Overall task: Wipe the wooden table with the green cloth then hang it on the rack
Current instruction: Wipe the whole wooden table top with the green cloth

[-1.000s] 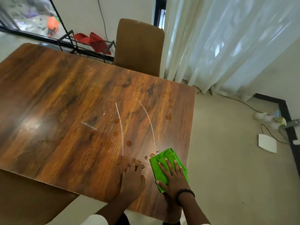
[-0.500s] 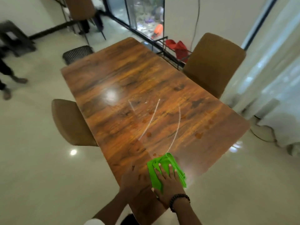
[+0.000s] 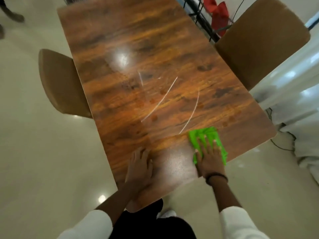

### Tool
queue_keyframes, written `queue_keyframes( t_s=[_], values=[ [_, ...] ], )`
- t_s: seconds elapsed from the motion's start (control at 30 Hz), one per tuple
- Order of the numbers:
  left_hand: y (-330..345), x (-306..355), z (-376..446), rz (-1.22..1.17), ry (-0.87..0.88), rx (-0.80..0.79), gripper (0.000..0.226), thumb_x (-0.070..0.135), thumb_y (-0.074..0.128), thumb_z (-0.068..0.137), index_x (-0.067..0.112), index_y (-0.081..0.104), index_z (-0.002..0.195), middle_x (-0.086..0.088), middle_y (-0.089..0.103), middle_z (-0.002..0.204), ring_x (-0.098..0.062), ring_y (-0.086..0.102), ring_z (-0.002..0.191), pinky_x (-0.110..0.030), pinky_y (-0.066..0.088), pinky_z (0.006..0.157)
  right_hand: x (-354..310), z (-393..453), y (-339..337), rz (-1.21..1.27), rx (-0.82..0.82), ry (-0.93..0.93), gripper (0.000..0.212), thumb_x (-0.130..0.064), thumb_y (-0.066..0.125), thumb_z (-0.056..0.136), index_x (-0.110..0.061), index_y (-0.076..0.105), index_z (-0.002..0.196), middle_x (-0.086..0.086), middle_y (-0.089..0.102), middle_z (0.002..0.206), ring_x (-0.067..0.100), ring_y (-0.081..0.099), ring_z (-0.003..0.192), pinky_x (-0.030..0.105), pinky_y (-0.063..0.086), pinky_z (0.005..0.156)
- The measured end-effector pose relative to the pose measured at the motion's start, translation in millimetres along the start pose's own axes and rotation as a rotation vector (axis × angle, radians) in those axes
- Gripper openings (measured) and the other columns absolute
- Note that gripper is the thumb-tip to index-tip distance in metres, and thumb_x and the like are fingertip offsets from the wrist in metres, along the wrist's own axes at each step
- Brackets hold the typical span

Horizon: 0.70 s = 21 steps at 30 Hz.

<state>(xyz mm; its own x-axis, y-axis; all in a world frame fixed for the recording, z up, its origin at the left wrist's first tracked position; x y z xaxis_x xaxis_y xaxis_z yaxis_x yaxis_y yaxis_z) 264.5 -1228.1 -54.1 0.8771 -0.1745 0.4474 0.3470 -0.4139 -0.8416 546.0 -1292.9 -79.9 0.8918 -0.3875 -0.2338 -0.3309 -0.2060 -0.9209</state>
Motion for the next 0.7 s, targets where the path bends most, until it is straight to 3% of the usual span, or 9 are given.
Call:
queue_keyframes(
  t_s=[0.07,0.17,0.3,0.4,0.47,0.53,0.6,0.7],
  values=[
    [-1.6,5.1,-5.4,-0.013,-0.025,0.025,0.049,0.035,0.04,0.092,0.019,0.042,0.138,-0.007,0.038,0.141,-0.025,0.037,0.128,-0.046,0.036,0.107,24.6,7.9,-11.7,0.01,-0.021,0.085,0.061,-0.048,0.02,0.096,-0.03,0.019,0.154,0.001,0.016,0.161,0.041,0.018,0.146,0.057,0.018,0.116],
    [2.7,3.2,-15.8,-0.05,-0.13,0.041,0.05,0.033,0.043,0.095,0.022,0.035,0.143,-0.006,0.032,0.147,-0.025,0.034,0.132,-0.046,0.032,0.11,-14.3,1.1,-1.5,0.091,0.007,0.093,0.063,-0.043,0.023,0.094,-0.026,0.021,0.155,0.005,0.017,0.162,0.043,0.012,0.146,0.058,0.011,0.117],
    [12.4,8.5,-37.1,-0.069,-0.225,0.094,0.05,0.031,0.04,0.095,0.019,0.037,0.144,-0.01,0.033,0.15,-0.029,0.035,0.134,-0.045,0.031,0.11,-124.0,-50.9,50.7,0.086,-0.073,-0.24,0.058,-0.038,0.034,0.097,-0.029,0.024,0.154,0.0,0.013,0.162,0.041,0.014,0.146,0.055,0.007,0.116],
    [18.1,7.7,-55.9,-0.107,-0.324,0.156,0.057,0.037,0.032,0.091,0.016,0.04,0.143,-0.01,0.038,0.148,-0.028,0.038,0.133,-0.043,0.033,0.109,-150.1,-69.2,63.3,0.075,-0.128,-0.372,0.057,-0.039,0.034,0.102,-0.034,0.014,0.155,-0.006,0.005,0.163,0.032,-0.003,0.15,0.049,-0.002,0.118],
    [24.0,9.4,-67.9,-0.076,-0.379,0.179,0.056,0.036,0.033,0.091,0.016,0.041,0.143,-0.011,0.04,0.147,-0.029,0.039,0.132,-0.044,0.035,0.108,-133.2,-62.8,56.1,0.029,-0.137,-0.482,0.056,-0.037,0.036,0.101,-0.035,0.018,0.154,-0.007,0.011,0.163,0.03,0.001,0.15,0.048,0.0,0.118],
    [30.5,17.6,-78.4,-0.052,-0.415,0.212,0.056,0.037,0.034,0.091,0.016,0.043,0.141,-0.013,0.041,0.145,-0.032,0.041,0.131,-0.046,0.037,0.106,-94.9,-45.5,41.2,-0.018,-0.145,-0.528,0.056,-0.035,0.042,0.097,-0.033,0.029,0.152,-0.005,0.024,0.16,0.031,0.017,0.148,0.048,0.005,0.117],
    [40.7,30.5,-83.0,-0.068,-0.433,0.213,0.052,0.036,0.038,0.094,0.016,0.041,0.142,-0.012,0.037,0.147,-0.031,0.038,0.133,-0.048,0.036,0.109,-34.8,-13.6,16.6,-0.035,-0.137,-0.432,0.056,-0.036,0.039,0.094,-0.031,0.034,0.15,-0.002,0.031,0.157,0.035,0.028,0.144,0.049,0.011,0.115],
    [57.6,57.1,-78.3,-0.055,-0.401,0.222,0.05,0.031,0.049,0.096,0.016,0.04,0.143,-0.011,0.035,0.149,-0.029,0.036,0.136,-0.049,0.034,0.111,86.5,42.4,-28.0,-0.049,-0.067,-0.219,0.061,-0.044,0.025,0.093,-0.028,0.032,0.151,0.003,0.032,0.157,0.038,0.031,0.142,0.054,0.023,0.114]
  ],
)
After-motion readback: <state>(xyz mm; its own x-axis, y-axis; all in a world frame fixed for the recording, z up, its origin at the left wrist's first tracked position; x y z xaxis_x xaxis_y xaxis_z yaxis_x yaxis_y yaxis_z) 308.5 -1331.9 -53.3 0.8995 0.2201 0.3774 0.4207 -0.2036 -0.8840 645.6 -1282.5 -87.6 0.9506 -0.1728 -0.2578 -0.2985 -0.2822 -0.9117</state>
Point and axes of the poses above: each hand's wrist, its own z-axis towards the middle knuckle, its own y-axis out of the palm, x = y × z, the point moved 8 cm from there along z, towards the middle knuckle
